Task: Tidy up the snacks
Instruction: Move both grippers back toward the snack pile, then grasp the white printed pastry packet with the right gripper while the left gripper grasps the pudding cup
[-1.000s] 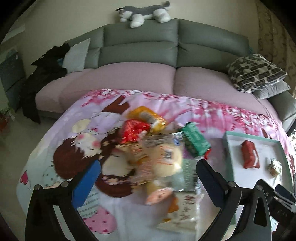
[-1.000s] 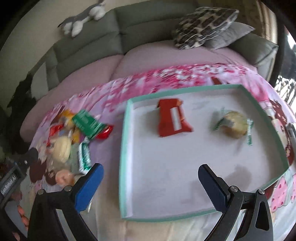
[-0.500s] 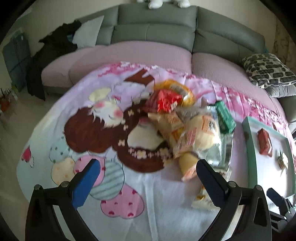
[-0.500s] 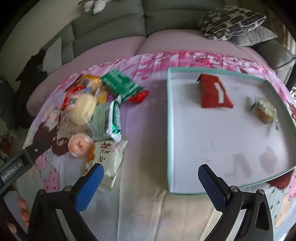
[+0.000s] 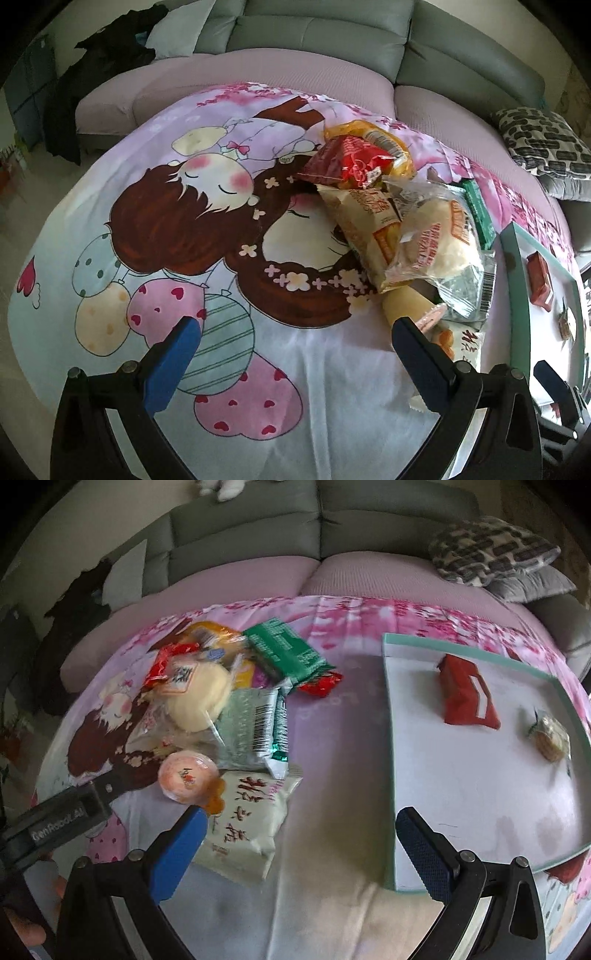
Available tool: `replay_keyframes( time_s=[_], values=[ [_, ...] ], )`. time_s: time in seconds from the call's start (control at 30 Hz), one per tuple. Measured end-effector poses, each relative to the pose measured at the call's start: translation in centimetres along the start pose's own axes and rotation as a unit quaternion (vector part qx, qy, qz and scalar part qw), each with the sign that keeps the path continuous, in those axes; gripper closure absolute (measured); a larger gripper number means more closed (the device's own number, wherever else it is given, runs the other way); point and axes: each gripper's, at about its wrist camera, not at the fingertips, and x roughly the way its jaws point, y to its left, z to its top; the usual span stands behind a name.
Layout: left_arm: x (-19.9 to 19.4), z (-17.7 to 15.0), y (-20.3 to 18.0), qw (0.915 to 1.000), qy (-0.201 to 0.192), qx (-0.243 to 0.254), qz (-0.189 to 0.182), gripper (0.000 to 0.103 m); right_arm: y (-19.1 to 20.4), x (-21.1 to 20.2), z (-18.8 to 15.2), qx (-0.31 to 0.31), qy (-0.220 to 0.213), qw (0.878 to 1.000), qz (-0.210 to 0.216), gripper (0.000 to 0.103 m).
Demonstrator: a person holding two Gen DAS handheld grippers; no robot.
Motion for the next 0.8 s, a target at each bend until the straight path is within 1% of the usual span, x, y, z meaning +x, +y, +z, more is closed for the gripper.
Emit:
replay_keyframes(
  time_s=[0.1, 0.17, 0.3, 0.47, 0.6, 0.73, 0.8],
  values=[
    [0.3, 0.2, 0.8, 0.9999, 0.002, -0.014, 0.006, 0.0, 0.7, 0.3, 0.0, -0.015, -0.002, 1.0, -0.018, 0.0],
    [0.6, 0.2, 1.2, 0.9998, 0.004, -0.02, 0.009, 0.0, 0.7, -0.2, 0.2, -0.011, -0.016, 1.0, -0.001, 0.0],
    [1.1, 0.1, 1.7, 0.9993, 0.011, -0.033, 0.014, 0.0, 1.9, -0.4, 0.3, -0.038, -0.027, 0.999, 0.0, 0.0],
    [1.2, 0.1, 1.6, 0.9993, 0.011, -0.031, 0.015, 0.0, 3.4, 0.7, 0.1, -0.063, -0.016, 0.998, 0.014, 0.0],
    [1.4, 0.2, 1.7, 0.9993, 0.012, -0.032, 0.016, 0.0, 4.0, 1.8, 0.0, -0.072, -0.006, 0.997, 0.015, 0.0],
    [1.6, 0.2, 1.5, 0.9993, 0.014, -0.03, 0.015, 0.0, 3.6, 3.0, 0.0, -0.061, 0.01, 0.998, 0.012, 0.002],
    [1.6, 0.2, 1.3, 0.9995, 0.014, -0.027, 0.01, 0.0, 3.0, 3.3, 0.1, -0.045, 0.016, 0.999, 0.011, 0.004]
  ],
)
